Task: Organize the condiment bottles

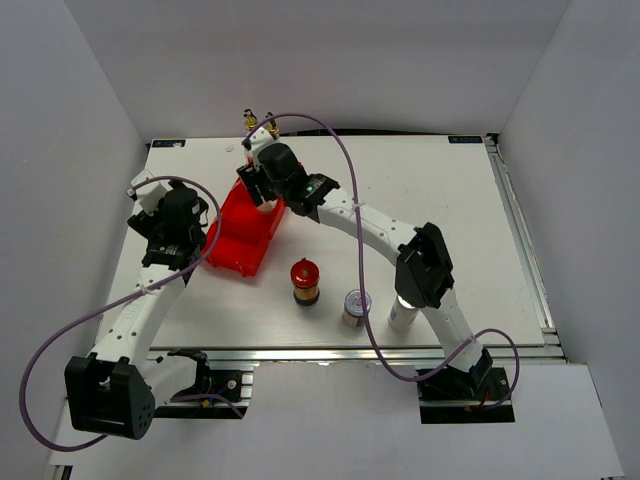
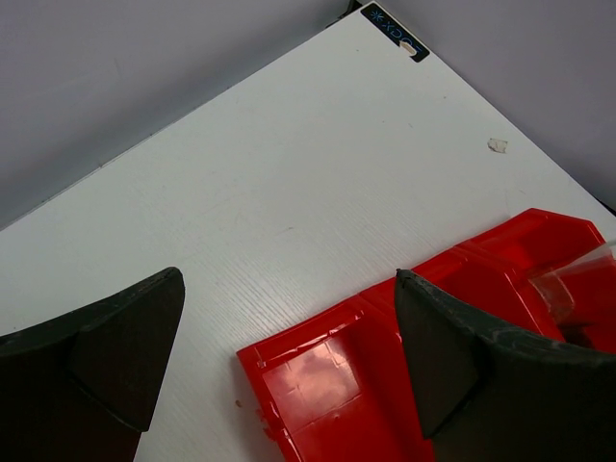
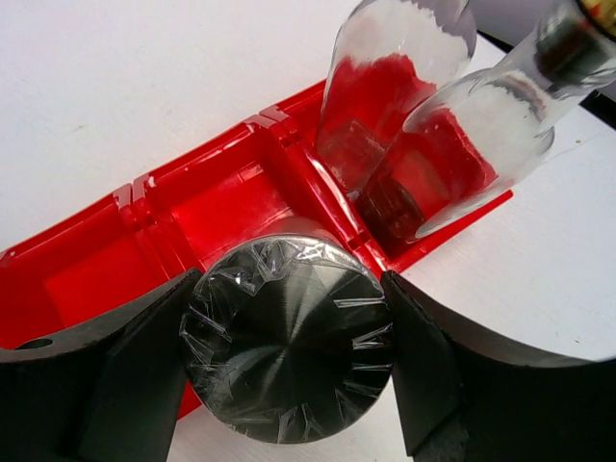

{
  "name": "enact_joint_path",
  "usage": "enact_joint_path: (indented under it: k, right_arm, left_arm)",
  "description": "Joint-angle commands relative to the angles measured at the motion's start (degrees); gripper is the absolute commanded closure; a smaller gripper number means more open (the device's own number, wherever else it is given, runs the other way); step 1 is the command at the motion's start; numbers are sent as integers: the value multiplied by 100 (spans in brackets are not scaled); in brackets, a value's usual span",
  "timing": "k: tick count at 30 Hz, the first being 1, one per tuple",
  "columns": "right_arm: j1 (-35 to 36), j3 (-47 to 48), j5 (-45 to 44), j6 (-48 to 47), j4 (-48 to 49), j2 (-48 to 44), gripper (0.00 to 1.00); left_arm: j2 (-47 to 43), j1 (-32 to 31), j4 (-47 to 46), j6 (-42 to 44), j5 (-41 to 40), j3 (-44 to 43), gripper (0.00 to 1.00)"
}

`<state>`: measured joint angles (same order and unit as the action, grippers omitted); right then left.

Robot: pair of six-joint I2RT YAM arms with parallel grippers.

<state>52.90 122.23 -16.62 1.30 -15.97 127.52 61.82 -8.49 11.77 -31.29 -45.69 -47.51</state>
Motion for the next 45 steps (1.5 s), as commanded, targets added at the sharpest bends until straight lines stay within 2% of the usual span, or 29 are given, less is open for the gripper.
enact_joint_path:
  k: [1,7,10,11,14,19,20,31,37,41,45]
  right_arm:
    - [-8,142,-184,-24,823,-114,81]
    - [-8,292,-280,-77,806,185,74]
    - [1,187,-368,-77,876,273,62]
    - [-8,187,-385,-69,919,343,54]
    - [1,239,-412,-42,937,483,38]
    - [0,353,-500,-69,999,554,20]
    - [1,362,-491,-60,1008,546,11]
    - [9,319,-289,-77,1060,107,10]
    - [36,-199,-175,-7,999,-675,11]
    - [36,-1314,-508,116,1534,-1861,11]
    - [-8,-2753,-1139,221,1807,-2933,11]
  left_arm:
    - [-4,-12,-69,26,87,31,2]
    - [14,-12,-52,26,122,13,2]
    - [23,-12,-61,17,104,13,2]
    - [32,-12,-52,17,96,-13,2]
    - [40,-3,-26,-9,122,-31,2]
    - [128,-3,27,0,157,-92,2]
    - [163,-12,62,-9,157,-127,2]
    - [208,-12,326,-62,157,-645,2]
    - [-56,-3,528,35,87,-1164,2]
    - [-355,-12,283,280,700,-1261,2]
    - [-356,-73,142,308,2033,-1331,2]
